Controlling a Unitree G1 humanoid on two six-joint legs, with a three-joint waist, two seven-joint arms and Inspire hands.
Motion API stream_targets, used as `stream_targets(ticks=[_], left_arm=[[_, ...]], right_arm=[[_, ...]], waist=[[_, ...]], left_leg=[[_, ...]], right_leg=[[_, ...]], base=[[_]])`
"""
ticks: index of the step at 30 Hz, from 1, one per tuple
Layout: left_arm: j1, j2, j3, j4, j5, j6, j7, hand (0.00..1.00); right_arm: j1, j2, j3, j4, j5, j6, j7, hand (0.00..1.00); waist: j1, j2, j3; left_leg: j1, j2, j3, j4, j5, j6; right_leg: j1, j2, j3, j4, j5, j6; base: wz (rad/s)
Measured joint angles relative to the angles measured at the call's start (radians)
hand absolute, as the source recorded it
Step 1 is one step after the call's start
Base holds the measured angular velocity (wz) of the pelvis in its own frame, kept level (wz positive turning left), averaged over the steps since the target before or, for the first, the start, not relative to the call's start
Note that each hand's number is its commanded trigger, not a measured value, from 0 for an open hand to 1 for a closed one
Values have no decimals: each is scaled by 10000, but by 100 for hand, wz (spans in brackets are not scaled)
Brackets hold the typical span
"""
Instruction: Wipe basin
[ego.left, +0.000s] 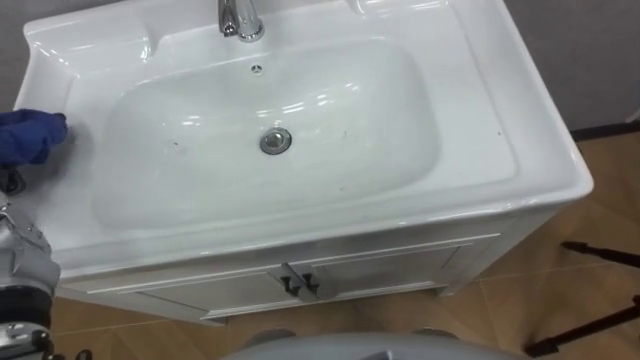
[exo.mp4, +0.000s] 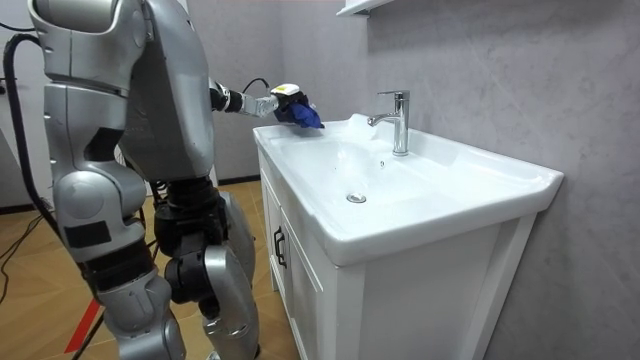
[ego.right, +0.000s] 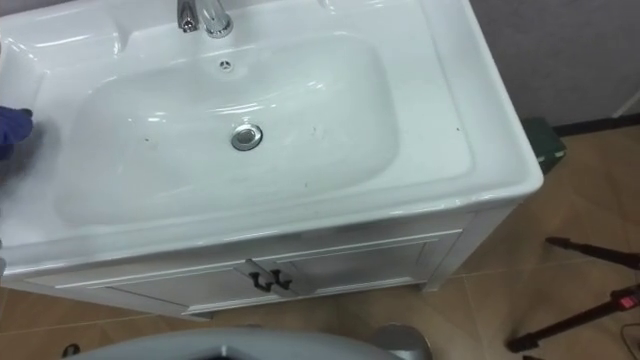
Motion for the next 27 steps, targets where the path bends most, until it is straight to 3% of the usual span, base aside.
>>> stream_targets(ticks=[9, 10, 11, 12, 13, 16, 23, 27], left_arm=[[183, -318, 0, 252, 13, 272, -292, 100], [223, -411, -1, 342, 16, 284, -300, 94], [268, -464, -1, 366, 10, 285, -312, 76], [335, -545, -55, 433, 9, 285, -315, 50], [349, -560, -118, 511, 7, 284, -315, 0], [394, -602, -225, 640, -92, 285, -432, 0], [390, -681, -184, 647, -119, 282, -566, 0], [374, -682, -165, 638, -696, 232, -587, 0]], right_arm=[[72, -2, 4, 7, 6, 253, 226, 0], [83, 0, 13, 3, 2, 299, 290, 0], [80, -1, 13, 3, 3, 323, 300, 0], [81, -12, 13, -23, 9, 340, 299, 0], [75, -13, 13, -32, 23, 341, 299, 0], [10, -12, 4, -33, 109, 338, 310, 0], [-9, -9, -4, -17, 100, 339, 382, 0], [-210, -9, -4, 132, 55, 347, 377, 0]], waist=[[-5, 38, -2], [-1, 46, 2], [-12, 42, 3], [-6, 45, 21], [-5, 2, 55], [-67, 81, -8], [-33, 73, -15], [-41, 72, -15]], left_leg=[[87, -11, -14, -20, 0, 0], [161, -16, -13, -27, 0, 0], [190, -16, -5, -27, -1, 0], [255, -12, 18, -37, -1, 0], [308, -16, 24, -76, -1, 0], [452, -18, 28, -249, 5, -11], [544, -12, 59, -408, 45, -78], [518, -6, 62, -398, 54, -90]], right_leg=[[8, 19, 119, 1, 0, 0], [21, 19, 148, -5, 0, 1], [37, 23, 175, -18, 0, 1], [76, 28, 208, -28, 0, 1], [114, 28, 212, -35, 0, 1], [208, 70, 208, -146, 0, 2], [257, 117, 215, -177, 1, -2], [319, 127, 181, -205, 1, -5]], base=[[-4], [-8], [-12], [-10], [-8], [-1], [0], [1]])
